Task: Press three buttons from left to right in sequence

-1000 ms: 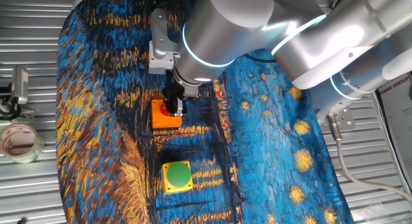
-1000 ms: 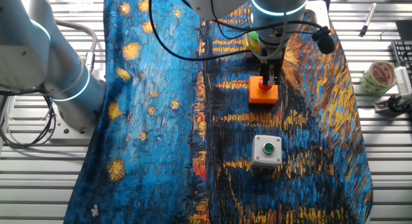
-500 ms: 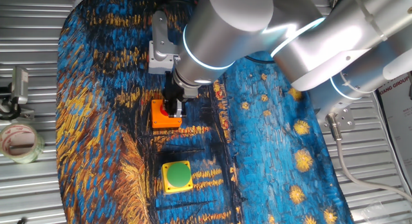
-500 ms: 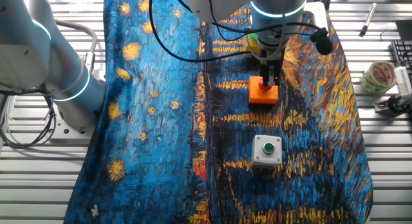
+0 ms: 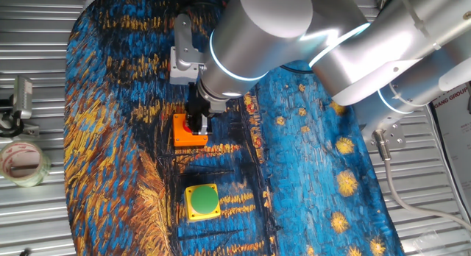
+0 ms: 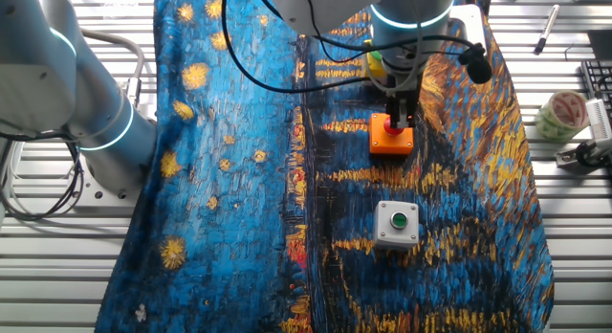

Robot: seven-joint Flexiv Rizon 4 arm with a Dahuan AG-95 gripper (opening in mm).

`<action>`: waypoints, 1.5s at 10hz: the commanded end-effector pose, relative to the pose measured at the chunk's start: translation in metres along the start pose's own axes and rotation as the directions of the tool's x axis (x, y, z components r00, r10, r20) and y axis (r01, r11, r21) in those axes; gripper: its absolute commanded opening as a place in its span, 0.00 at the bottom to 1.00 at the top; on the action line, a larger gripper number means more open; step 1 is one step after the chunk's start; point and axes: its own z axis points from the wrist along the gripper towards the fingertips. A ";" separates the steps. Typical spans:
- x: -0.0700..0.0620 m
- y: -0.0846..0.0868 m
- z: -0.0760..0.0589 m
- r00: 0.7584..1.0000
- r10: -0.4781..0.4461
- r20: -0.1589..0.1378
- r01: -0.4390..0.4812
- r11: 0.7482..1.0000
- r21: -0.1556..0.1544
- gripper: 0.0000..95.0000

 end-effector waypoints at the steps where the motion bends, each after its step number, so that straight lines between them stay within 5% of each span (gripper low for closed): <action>1: 0.000 0.000 0.002 1.000 0.001 0.007 -0.001 1.000 0.001 0.00; 15: 0.000 0.000 0.006 1.000 -0.001 0.021 0.001 1.000 0.004 0.00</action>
